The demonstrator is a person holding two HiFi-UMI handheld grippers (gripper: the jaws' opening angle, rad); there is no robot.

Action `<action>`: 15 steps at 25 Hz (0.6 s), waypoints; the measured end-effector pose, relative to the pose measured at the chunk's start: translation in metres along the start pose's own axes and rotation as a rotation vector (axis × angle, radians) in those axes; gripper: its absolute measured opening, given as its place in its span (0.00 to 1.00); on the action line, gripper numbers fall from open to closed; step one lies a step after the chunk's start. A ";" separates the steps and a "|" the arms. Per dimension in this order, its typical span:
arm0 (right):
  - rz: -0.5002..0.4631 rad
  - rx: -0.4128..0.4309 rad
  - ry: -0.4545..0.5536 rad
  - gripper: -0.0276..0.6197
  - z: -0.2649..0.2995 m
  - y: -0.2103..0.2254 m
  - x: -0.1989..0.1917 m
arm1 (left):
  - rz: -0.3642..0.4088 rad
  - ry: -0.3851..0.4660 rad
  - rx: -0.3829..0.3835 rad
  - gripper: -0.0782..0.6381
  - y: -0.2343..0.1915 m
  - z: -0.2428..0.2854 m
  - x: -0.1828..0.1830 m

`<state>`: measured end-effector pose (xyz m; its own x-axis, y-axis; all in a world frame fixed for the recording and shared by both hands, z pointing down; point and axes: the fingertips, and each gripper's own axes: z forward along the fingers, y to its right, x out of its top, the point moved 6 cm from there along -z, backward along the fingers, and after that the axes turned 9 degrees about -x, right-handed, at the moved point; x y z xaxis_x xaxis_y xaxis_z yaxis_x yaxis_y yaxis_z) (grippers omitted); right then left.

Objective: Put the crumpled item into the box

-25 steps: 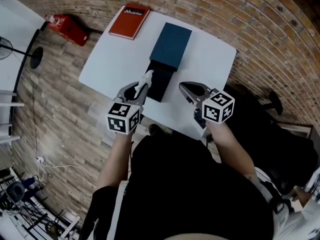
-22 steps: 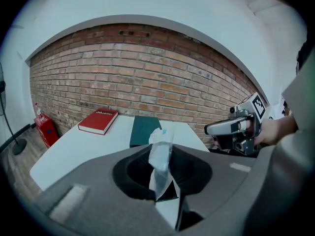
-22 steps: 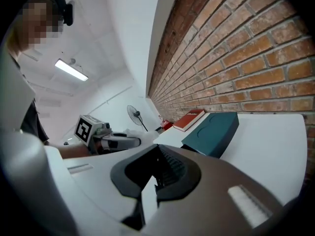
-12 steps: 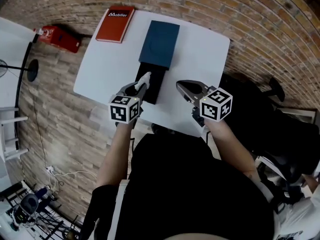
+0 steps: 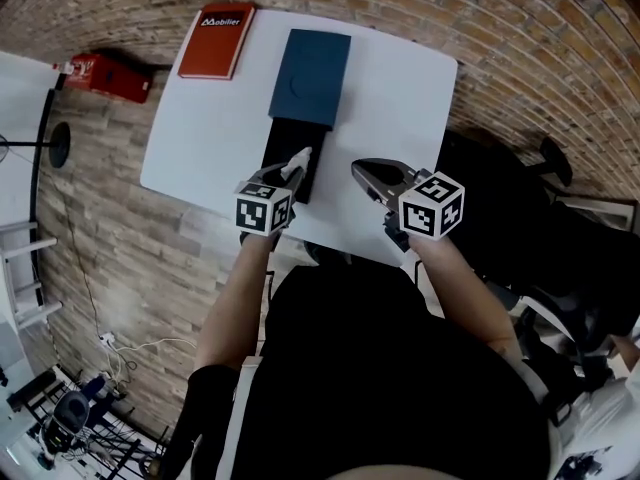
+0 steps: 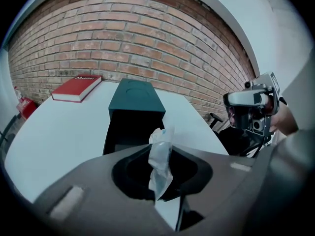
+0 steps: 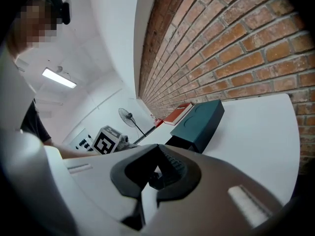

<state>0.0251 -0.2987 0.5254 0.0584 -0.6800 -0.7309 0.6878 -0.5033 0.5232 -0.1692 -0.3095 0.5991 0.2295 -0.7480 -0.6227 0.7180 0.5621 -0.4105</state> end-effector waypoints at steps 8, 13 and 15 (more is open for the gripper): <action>-0.023 0.033 -0.004 0.05 0.007 -0.011 0.010 | 0.095 -0.058 0.019 0.25 -0.004 0.005 0.003; -0.041 0.046 -0.015 0.04 0.010 -0.020 0.012 | 0.167 -0.083 0.079 0.34 -0.017 0.001 0.009; -0.047 0.050 -0.018 0.04 0.013 -0.024 0.013 | 0.190 -0.096 0.103 0.37 -0.021 -0.002 0.011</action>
<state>-0.0001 -0.3020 0.5087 0.0133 -0.6645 -0.7472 0.6527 -0.5603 0.5099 -0.1827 -0.3286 0.5998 0.4248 -0.6654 -0.6138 0.7179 0.6606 -0.2194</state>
